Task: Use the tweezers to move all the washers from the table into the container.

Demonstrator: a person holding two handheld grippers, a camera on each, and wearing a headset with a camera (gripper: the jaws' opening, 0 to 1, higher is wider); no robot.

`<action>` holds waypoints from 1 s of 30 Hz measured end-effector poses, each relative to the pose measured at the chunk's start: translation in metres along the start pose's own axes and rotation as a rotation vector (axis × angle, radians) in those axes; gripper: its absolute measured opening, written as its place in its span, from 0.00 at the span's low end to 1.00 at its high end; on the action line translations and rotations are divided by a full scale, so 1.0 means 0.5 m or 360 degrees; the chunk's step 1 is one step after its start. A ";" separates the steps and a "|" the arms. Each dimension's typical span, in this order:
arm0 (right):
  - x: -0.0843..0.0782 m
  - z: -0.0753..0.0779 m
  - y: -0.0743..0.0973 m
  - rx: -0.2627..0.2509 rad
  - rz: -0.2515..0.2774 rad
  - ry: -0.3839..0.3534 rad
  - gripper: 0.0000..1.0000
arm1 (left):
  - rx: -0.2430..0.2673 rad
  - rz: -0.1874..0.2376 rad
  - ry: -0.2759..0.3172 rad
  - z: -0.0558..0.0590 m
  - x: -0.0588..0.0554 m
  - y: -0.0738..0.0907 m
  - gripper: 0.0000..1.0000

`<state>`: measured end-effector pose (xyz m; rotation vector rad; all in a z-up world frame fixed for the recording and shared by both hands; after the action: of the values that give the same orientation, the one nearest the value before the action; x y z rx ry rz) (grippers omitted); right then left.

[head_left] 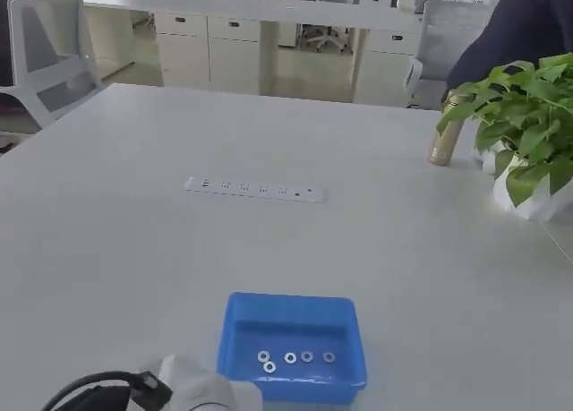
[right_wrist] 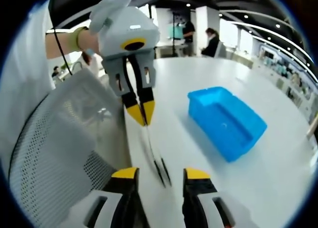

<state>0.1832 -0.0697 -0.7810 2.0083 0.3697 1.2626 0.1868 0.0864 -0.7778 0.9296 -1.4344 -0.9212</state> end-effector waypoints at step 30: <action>-0.005 0.003 0.022 -0.0041 0.0097 -0.0132 0.37 | -0.0117 -0.0308 -0.0010 0.008 -0.015 -0.041 0.00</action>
<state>0.1818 -0.0792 -0.7753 2.0561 0.2532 1.2106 0.1838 0.0856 -0.7998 1.0239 -1.3230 -1.1131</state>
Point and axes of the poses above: the centre of the closed fingertips' face, and the gripper's own axes: y roughly backward along the fingers, z roughly to its right, x roughly out of its top, the point moved 7 cm from there along y, roughly backward along the fingers, and after that the axes turned 15 degrees about -y, right-handed, at the moved point
